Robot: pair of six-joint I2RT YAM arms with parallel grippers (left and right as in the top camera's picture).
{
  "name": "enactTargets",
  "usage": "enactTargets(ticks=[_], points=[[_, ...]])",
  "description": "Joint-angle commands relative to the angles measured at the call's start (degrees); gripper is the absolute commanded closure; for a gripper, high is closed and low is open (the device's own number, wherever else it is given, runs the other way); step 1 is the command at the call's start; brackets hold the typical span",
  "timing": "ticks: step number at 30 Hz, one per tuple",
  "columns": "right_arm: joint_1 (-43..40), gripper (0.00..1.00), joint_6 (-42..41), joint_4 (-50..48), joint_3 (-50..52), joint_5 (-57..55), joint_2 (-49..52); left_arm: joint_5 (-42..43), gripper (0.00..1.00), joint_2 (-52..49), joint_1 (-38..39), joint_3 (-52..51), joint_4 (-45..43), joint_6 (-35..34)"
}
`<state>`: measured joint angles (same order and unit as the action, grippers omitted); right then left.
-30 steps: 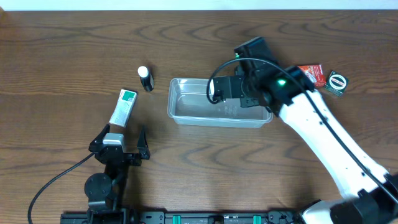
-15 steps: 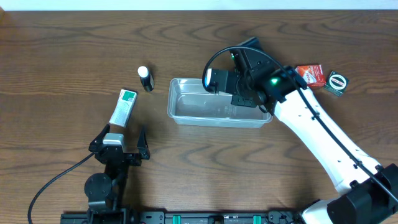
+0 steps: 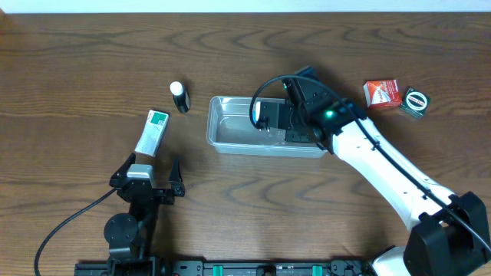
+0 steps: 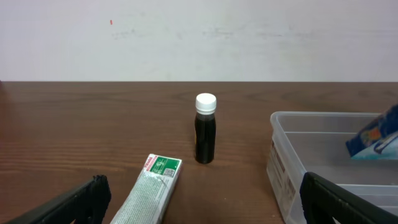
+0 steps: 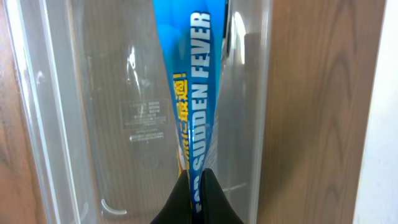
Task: Pack container
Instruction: 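Carry the blue-white box left over the clear container, then lower the blue-white box into the container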
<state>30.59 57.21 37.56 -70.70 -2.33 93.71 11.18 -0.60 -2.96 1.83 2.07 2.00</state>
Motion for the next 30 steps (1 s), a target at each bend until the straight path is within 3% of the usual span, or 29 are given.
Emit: enactTargets(ticks=[1,13,27,30], points=[[0.61,0.99,3.1,-2.84,3.17,0.39,-0.37,-0.02,0.02,0.24,-0.35,-1.6,0.83,0.98],[0.55,0.99,5.31,-14.01,11.61,-0.68,-0.37,-0.02,0.02,0.24,-0.35,-1.6,0.83,0.98],[0.07,0.99,5.9,-16.28,11.87,-0.9,-0.37,-0.02,0.02,0.24,-0.35,-1.6,0.83,0.98],[0.07,0.91,5.88,-16.33,11.87,-0.9,-0.37,-0.02,0.02,0.24,-0.35,-1.6,0.83,0.96]])
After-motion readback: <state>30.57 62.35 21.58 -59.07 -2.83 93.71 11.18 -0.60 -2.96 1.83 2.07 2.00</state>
